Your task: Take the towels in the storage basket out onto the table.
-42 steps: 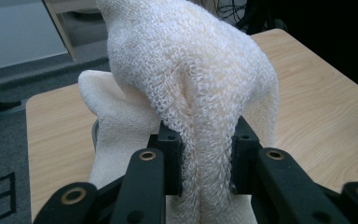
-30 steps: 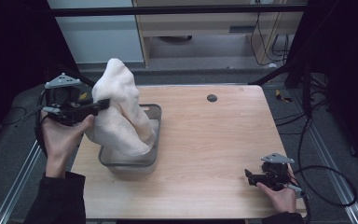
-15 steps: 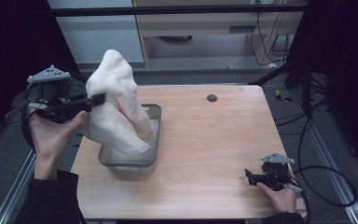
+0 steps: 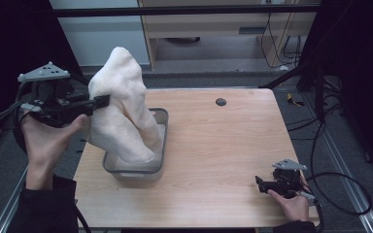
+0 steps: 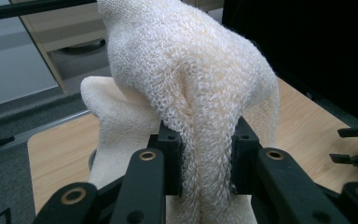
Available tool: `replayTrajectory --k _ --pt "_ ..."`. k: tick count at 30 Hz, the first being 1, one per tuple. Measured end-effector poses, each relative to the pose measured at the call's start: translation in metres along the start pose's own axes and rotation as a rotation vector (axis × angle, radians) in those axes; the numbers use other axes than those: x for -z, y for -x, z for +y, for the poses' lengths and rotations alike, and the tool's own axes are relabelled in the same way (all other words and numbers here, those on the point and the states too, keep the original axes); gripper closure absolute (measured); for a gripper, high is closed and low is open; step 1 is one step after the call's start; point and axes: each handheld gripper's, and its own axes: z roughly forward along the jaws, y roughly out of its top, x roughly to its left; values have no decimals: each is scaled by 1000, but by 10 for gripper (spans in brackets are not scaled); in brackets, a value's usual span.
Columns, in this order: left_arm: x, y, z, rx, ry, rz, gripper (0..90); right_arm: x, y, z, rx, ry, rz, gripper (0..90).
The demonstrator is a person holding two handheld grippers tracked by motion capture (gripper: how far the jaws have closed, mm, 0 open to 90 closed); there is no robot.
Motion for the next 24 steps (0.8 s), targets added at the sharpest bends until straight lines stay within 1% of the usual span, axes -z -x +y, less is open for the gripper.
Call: replayTrajectory --k 1,2,3,4,5,7,8,9,11,13,15,16,17,19,20,21,22,23,24 --pt "0 0 0 0 0 0 716 0 0 0 0 0 0 58" --pt "3 2 2 -5 4 -15 715 0 0 0 1 0 -1 58" --pt "3 2 2 -5 4 -15 715 0 0 0 1 0 -1 58" --pt "4 5 4 -13 3 -27 715 0 0 0 3 -1 0 58" --pt "4 5 4 -13 3 -27 716 0 0 0 3 -1 0 58" --pt "4 9 6 -19 8 -39 716 0 0 0 2 -2 0 58" --pt "4 12 9 -29 8 -45 715 0 0 0 5 -2 -2 58" --pt "4 12 9 -29 8 -45 715 0 0 0 5 -2 -2 58" --pt "3 18 12 -40 9 -51 715 -1 0 0 6 -3 -3 58" --pt "1 24 15 -55 7 -52 715 -1 0 0 7 -1 -2 58" --pt "-2 29 17 -63 6 -66 715 -1 0 0 10 -2 -3 58" --pt "-3 31 18 -75 11 -69 715 -1 0 0 10 -3 -4 57" --pt "-4 33 19 -69 4 -78 715 0 0 0 10 -3 -4 57" --pt "-8 37 21 -90 4 -79 715 0 0 0 9 -3 -4 58" --pt "-11 41 22 -92 3 -85 715 -1 0 0 8 -3 -4 57" --pt "-11 41 22 -92 3 -85 715 0 0 0 9 -3 -4 57" --pt "-15 46 23 -97 -15 -96 715 0 0 0 9 -3 -3 58" --pt "-15 46 23 -97 -15 -96 715 0 0 0 9 -3 -3 58" --pt "-21 52 24 -108 -24 -100 715 0 0 0 7 -2 -3 58"
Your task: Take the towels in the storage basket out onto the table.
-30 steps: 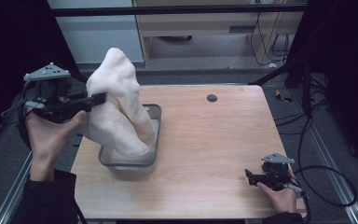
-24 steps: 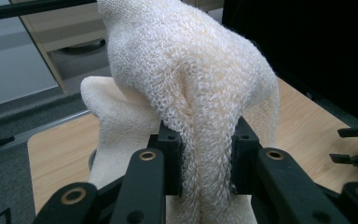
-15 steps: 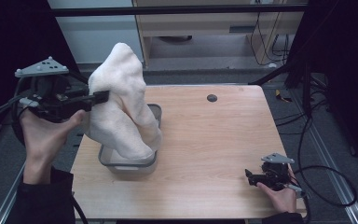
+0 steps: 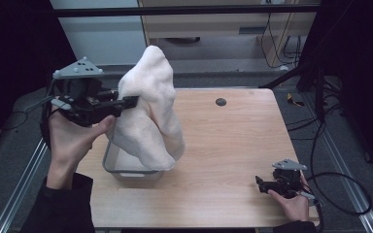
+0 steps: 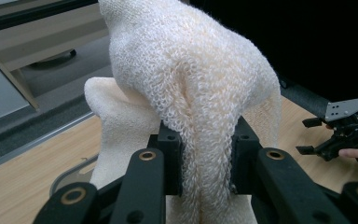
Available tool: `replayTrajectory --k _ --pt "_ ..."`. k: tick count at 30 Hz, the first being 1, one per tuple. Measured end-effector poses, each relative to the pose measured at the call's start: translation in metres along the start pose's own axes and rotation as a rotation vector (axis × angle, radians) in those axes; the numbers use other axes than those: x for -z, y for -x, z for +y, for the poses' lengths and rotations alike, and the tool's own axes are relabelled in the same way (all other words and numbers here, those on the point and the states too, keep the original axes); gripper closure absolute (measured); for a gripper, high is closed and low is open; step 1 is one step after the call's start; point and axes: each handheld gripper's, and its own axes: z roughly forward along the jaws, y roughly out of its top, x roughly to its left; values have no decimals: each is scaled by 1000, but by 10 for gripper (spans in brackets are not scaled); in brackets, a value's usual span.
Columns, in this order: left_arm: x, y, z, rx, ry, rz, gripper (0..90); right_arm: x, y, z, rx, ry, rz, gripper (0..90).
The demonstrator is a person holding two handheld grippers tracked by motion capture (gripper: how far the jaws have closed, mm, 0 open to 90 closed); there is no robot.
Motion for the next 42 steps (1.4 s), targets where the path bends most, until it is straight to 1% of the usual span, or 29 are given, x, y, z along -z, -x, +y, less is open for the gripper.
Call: replayTrajectory --k 1,2,3,5,6,7,8,9,10,11,13,14,15,18,22,23,24,25,26,27,29,32,33,34,35,39,40,41,42 --pt "0 0 0 0 0 0 715 0 0 0 0 0 0 58" --pt "-5 4 2 -23 -4 1 715 0 0 0 0 -1 -1 57" --pt "-5 4 2 -23 -4 1 715 0 0 0 0 -1 -1 57" --pt "-11 10 4 -33 -9 -9 715 0 0 0 0 -1 -1 57" --pt "-16 15 5 -45 -16 -17 715 0 0 0 1 -2 -2 57" --pt "-16 15 5 -45 -16 -17 715 0 0 0 1 -2 -2 57" --pt "-20 19 6 -52 -20 -22 715 1 1 0 0 3 -2 57" --pt "-23 23 7 -43 -24 -35 715 1 1 0 0 3 -2 57" --pt "-28 27 8 -53 -23 -45 715 1 1 0 0 4 -4 58" --pt "-28 27 8 -53 -23 -45 715 1 1 0 0 4 -4 58" --pt "-33 32 10 -58 -27 -54 715 1 1 0 1 4 -2 57" --pt "-38 36 11 -66 -32 -62 715 1 1 0 3 4 -3 57" --pt "-38 36 11 -66 -32 -62 715 1 1 0 3 4 -3 57" --pt "-48 43 12 -80 -45 -74 715 1 1 0 3 4 -4 58" --pt "-59 49 11 -88 -59 -85 715 1 1 0 4 5 -6 57" --pt "-59 49 11 -88 -59 -85 715 1 1 0 4 5 -6 57" --pt "-65 51 11 -86 -63 -91 715 1 1 0 5 6 -6 57" --pt "-65 51 11 -86 -63 -91 715 1 1 0 5 6 -6 57" --pt "-72 54 9 -91 -71 -97 715 1 2 0 6 6 -6 58" --pt "-72 54 9 -91 -71 -97 715 1 2 0 6 6 -6 58" --pt "-78 56 8 -95 -78 -103 715 1 1 0 3 5 -8 57" --pt "-90 60 5 -99 -90 -116 714 1 2 0 5 6 -9 58" --pt "-90 60 5 -99 -90 -116 715 1 2 0 5 6 -9 58" --pt "-96 62 4 -101 -94 -120 715 1 1 0 4 7 -10 58" --pt "-96 62 4 -101 -94 -120 715 1 1 0 4 7 -10 58" --pt "-109 65 -1 -107 -107 -129 714 1 2 0 5 7 -9 58" --pt "-115 67 -4 -110 -111 -130 714 1 2 0 8 7 -9 58" --pt "-115 67 -4 -110 -111 -130 714 1 2 0 8 7 -9 58" --pt "-120 69 -7 -110 -112 -135 715 1 2 0 5 6 -9 58"
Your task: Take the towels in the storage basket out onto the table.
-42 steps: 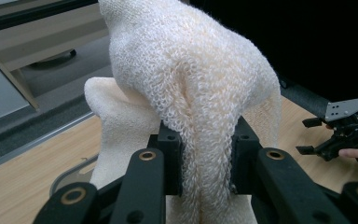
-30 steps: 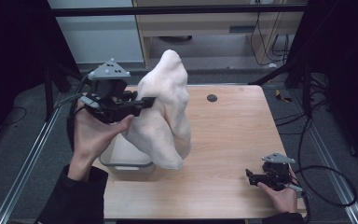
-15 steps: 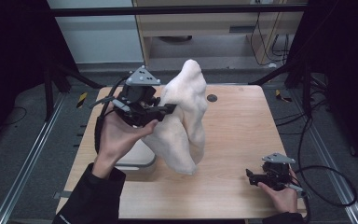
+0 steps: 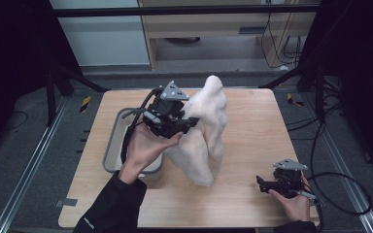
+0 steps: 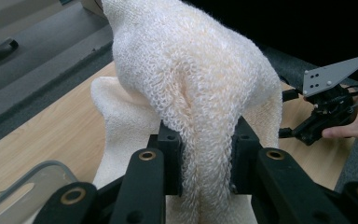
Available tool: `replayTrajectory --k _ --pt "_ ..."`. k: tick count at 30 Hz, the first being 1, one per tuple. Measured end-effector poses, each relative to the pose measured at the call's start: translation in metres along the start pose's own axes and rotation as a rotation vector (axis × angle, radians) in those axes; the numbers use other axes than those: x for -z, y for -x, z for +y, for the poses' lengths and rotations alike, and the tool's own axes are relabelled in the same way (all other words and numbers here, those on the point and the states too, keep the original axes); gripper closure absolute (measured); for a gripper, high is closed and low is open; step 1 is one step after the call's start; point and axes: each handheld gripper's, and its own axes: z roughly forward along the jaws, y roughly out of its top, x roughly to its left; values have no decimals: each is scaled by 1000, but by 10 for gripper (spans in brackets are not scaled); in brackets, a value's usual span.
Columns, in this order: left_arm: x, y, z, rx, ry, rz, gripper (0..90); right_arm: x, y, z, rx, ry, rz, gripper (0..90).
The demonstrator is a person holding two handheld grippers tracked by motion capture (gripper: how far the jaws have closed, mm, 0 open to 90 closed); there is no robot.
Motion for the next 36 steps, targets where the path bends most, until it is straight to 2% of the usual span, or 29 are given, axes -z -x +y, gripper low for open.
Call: replayTrajectory --k 13,17,23,27,33,36 --pt "-35 6 -14 -5 3 -34 713 0 0 0 6 1 -2 58" --pt "-44 9 -18 2 27 -52 714 0 0 0 7 0 -2 58" --pt "-59 12 -26 13 26 -63 713 0 0 0 10 0 -1 57" --pt "-70 13 -32 19 12 -61 712 0 0 0 10 0 -1 58" --pt "-91 11 -44 19 -40 -45 711 -1 0 0 9 4 -3 58" --pt "-102 8 -52 32 -59 -40 711 0 0 0 1 7 -8 59"
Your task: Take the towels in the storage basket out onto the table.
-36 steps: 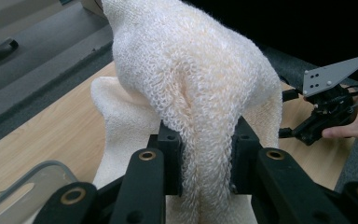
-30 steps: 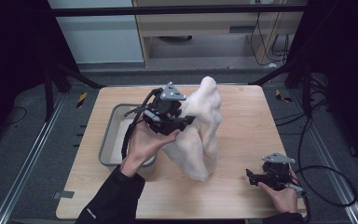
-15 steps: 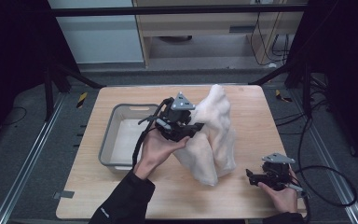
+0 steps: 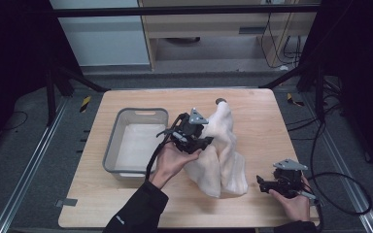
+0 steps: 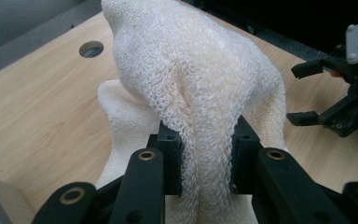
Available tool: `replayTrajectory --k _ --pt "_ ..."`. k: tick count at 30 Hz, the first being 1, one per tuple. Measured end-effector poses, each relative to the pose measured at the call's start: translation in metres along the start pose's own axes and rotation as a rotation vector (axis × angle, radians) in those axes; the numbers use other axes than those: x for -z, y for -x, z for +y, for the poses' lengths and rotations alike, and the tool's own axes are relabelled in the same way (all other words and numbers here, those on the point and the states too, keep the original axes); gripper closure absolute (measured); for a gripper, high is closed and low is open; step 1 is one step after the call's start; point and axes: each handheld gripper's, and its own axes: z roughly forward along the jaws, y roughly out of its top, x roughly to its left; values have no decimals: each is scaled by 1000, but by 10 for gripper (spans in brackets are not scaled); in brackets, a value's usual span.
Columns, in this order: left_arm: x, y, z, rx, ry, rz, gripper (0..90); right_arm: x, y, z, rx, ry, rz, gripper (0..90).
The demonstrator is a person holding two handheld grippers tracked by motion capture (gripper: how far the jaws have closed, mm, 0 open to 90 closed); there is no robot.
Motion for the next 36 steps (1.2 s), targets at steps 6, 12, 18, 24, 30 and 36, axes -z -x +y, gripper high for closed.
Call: replayTrajectory --k 6,12,18,24,30,36 --pt "-15 -2 -8 20 -7 -6 709 0 0 0 8 6 -9 61" --pt "-33 -3 -18 28 -24 0 703 0 1 0 10 14 -18 61" --pt "-48 -6 -29 49 -16 3 690 0 4 -4 -9 45 -25 74" --pt "-60 -4 -38 47 -33 28 659 0 3 -4 -7 50 -25 72" --pt "-71 -6 -47 51 -50 56 608 -1 4 -5 -16 49 -27 69" --pt "-81 -6 -52 38 -79 73 516 -1 3 -5 -8 42 -25 63"
